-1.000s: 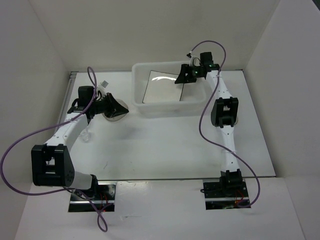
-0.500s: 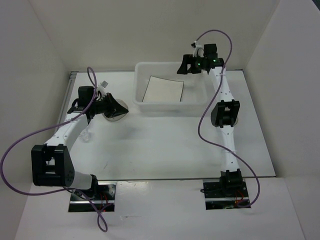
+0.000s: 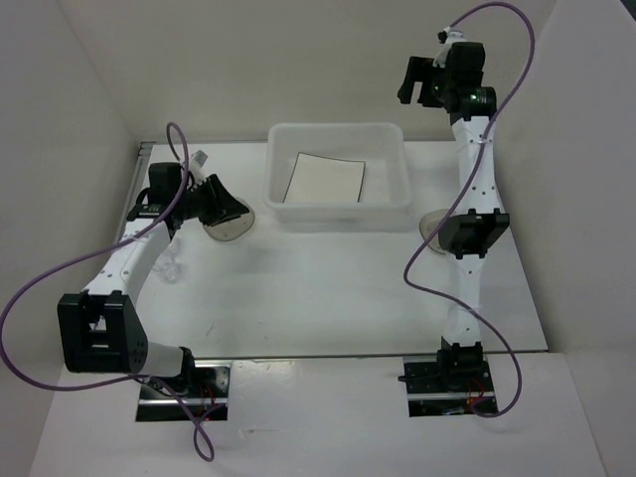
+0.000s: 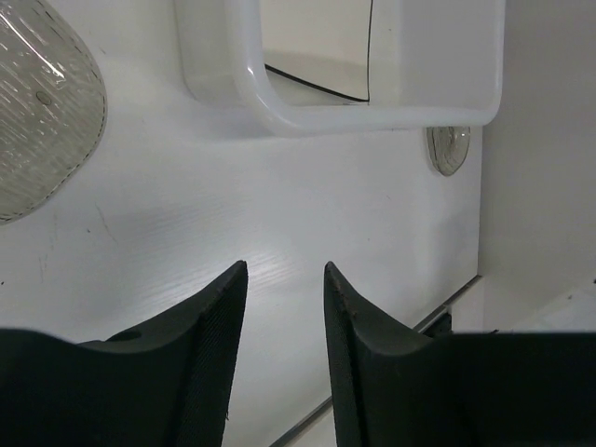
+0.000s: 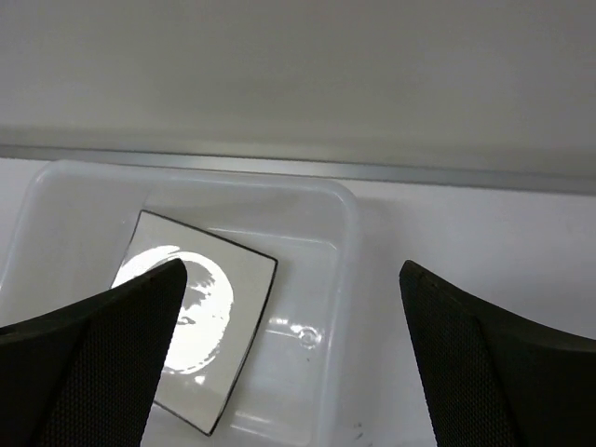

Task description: Place the mixed dishes into the plastic bin

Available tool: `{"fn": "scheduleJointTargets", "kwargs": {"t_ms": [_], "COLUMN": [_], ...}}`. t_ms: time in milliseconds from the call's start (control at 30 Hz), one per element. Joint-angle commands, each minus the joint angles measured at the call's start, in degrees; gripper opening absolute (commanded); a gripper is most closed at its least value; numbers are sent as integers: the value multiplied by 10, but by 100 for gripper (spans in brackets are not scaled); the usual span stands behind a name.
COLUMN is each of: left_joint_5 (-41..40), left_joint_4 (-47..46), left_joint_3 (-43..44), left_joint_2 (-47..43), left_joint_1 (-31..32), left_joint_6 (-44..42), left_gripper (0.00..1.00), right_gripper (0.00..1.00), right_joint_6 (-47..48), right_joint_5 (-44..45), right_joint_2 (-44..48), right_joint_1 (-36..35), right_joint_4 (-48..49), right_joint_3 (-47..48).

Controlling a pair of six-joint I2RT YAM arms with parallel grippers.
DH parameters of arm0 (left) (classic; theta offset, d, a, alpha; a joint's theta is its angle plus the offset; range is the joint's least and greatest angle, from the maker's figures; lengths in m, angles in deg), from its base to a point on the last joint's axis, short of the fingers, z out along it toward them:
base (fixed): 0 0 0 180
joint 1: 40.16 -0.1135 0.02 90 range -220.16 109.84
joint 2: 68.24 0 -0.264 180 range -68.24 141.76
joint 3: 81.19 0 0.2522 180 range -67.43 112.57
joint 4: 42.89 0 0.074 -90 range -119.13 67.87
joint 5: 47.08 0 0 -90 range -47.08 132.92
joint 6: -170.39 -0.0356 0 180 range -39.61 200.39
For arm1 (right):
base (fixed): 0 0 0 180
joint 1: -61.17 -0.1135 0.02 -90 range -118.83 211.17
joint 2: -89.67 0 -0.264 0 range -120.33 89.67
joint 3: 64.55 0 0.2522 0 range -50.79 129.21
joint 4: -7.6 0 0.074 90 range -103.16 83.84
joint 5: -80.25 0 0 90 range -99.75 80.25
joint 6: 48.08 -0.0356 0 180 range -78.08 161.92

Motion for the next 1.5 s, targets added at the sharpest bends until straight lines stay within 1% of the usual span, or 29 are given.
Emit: {"fn": "scheduleJointTargets", "kwargs": {"t_ms": [0,33,67,100,133,167,200,233,267,300,333,367,400,467,567,600,733,767,900,1100,1267,1367,1467], "left_joint_5": [3,3,3,3,3,3,3,3,3,3,3,3,16,22,29,36,63,63,63,63,57,57,57], "left_joint_4": [-4,-10,-17,-17,-23,-23,-23,-23,-15,-8,-2,6,6,14,28,28,4,4,4,4,-1,-6,-6], "left_joint_3": [11,11,6,-2,-2,-9,-9,-9,-9,-3,2,12,19,37,47,52,46,46,34,5,-30,-45,-45], "left_joint_2": [-6,-6,-6,-6,-6,-6,-6,-6,-6,-6,-6,-6,-6,0,20,20,34,34,28,17,-8,-8,-13], "left_joint_1": [-4,-4,-4,-4,-4,-4,-4,-4,-4,-4,-4,-4,-4,-4,-4,-4,-4,-4,-4,-4,-4,-4,-4], "left_joint_6": [-23,-28,-28,-28,-28,-28,-28,-34,-43,-49,-49,-54,-54,-54,-60,-60,-43,-43,-43,-49,-38,-33,-33], "left_gripper": [47,48,49,51,51,56,59,62,64,66,68,68,68,68,68,68,68,68,69,69,69,69,69], "right_gripper": [100,100,100,100,100,100,100,100,100,100,100,100,100,100,100,100,100,100,100,100,100,100,100], "right_joint_6": [-57,-66,-66,-66,-66,-66,-66,-59,-59,-49,-49,-43,-37,-31,-3,9,53,53,53,66,72,72,72], "right_joint_5": [72,72,67,26,12,3,-12,-12,-17,-17,27,58,105,115,105,89,-29,-35,-60,-29,-2,6,19], "right_joint_2": [90,112,160,180,199,233,248,262,300,324,347,368,400,427,440,447,436,436,436,397,386,375,375], "right_joint_1": [27,27,36,52,61,69,78,97,105,113,120,120,120,135,160,166,195,202,216,222,222,228,228], "right_joint_4": [-40,-40,-32,-18,-9,2,15,43,60,81,123,138,152,191,240,250,262,274,291,298,304,309,314], "right_joint_3": [-127,-169,-211,-290,-328,-361,-426,-460,-496,-584,-632,-674,-749,-832,-902,-914,-965,-989,-1028,-1044,-1044,-1054,-1065]}}
